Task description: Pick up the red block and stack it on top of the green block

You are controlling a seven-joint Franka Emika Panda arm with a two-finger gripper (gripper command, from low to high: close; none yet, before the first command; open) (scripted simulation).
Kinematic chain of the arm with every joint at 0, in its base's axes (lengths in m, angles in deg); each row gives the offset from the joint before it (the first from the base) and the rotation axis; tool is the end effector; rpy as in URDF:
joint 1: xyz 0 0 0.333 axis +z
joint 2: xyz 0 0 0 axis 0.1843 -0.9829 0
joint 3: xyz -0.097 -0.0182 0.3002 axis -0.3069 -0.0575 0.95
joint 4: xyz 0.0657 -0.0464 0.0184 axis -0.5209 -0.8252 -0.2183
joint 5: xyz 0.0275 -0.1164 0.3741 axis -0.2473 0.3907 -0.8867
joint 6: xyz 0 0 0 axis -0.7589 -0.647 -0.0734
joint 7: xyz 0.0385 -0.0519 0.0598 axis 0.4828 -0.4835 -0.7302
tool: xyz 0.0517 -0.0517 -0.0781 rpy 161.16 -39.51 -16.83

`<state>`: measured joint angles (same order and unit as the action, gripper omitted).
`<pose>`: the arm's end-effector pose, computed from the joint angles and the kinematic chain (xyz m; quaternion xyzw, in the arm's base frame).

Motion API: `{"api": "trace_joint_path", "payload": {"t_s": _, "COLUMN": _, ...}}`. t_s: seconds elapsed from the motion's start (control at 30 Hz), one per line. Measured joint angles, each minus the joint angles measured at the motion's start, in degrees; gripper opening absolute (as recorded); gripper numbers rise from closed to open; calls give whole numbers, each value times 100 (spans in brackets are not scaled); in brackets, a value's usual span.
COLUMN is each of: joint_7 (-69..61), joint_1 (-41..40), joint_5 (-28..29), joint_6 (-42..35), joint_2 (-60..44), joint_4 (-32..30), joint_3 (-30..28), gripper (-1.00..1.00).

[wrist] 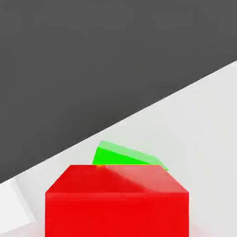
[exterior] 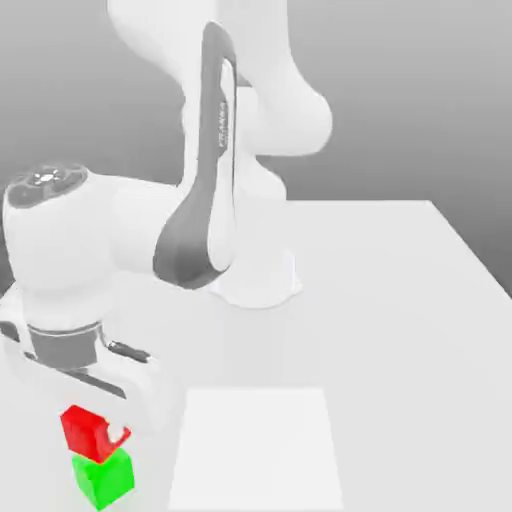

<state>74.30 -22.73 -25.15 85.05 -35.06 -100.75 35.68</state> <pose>0.4581 -0.1813 0.1905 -0.8054 0.5928 0.0001 0.0004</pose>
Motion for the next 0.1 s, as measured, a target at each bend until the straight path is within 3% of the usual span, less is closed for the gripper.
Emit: {"api": "trace_joint_path", "payload": {"t_s": 0.1, "joint_7": 0, "joint_1": 0, "joint_5": 0, "joint_6": 0, "joint_2": 0, "joint_4": 0, "joint_3": 0, "gripper": 100}}
